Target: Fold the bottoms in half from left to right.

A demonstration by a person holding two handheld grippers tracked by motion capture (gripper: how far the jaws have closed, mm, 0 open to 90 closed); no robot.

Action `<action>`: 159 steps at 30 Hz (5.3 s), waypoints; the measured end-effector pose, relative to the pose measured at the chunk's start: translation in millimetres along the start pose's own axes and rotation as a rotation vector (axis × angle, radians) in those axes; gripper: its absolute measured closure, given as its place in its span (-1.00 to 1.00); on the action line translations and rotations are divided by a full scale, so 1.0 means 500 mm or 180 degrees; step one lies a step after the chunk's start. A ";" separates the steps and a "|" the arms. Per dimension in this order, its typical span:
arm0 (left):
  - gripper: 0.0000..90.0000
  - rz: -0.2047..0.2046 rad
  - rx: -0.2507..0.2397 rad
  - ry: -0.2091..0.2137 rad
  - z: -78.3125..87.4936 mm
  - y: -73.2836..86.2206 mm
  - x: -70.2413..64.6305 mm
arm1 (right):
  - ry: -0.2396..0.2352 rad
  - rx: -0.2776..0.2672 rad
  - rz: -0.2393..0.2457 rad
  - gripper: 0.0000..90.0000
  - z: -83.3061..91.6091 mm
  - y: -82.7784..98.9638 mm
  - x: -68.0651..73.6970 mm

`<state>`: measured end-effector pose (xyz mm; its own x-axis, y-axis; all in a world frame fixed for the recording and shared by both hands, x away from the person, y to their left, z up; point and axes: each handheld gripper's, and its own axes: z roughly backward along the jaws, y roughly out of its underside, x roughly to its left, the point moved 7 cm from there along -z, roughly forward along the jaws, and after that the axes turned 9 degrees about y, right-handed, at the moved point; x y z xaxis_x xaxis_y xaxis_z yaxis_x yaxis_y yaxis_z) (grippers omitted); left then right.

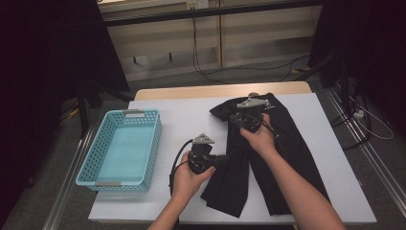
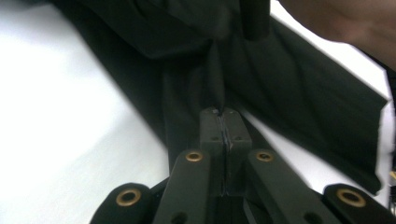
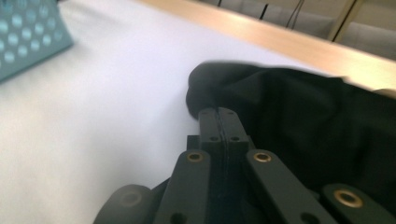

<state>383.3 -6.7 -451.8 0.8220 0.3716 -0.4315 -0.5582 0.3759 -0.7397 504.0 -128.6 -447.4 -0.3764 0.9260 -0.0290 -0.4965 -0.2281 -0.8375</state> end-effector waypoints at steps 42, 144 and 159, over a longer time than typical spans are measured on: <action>-0.79 -0.0359 0.0066 -0.0797 0.076 0.037 0.160 | 0.0193 0.0340 -0.0248 -0.49 0.254 0.244 -0.123; -0.80 -0.0364 0.0085 -0.1031 0.109 0.042 0.176 | -0.0216 0.0429 0.0330 1.00 0.477 0.372 -0.157; -0.80 -0.0317 0.0052 -0.1064 0.121 0.044 0.184 | -0.0055 0.0301 0.0220 0.38 0.487 0.341 -0.181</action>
<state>439.9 87.2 -476.6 0.7918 0.5887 -0.1626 -0.4809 0.4369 -0.7602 263.0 -324.8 -454.7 -0.4253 0.9020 -0.0747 -0.5402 -0.3192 -0.7786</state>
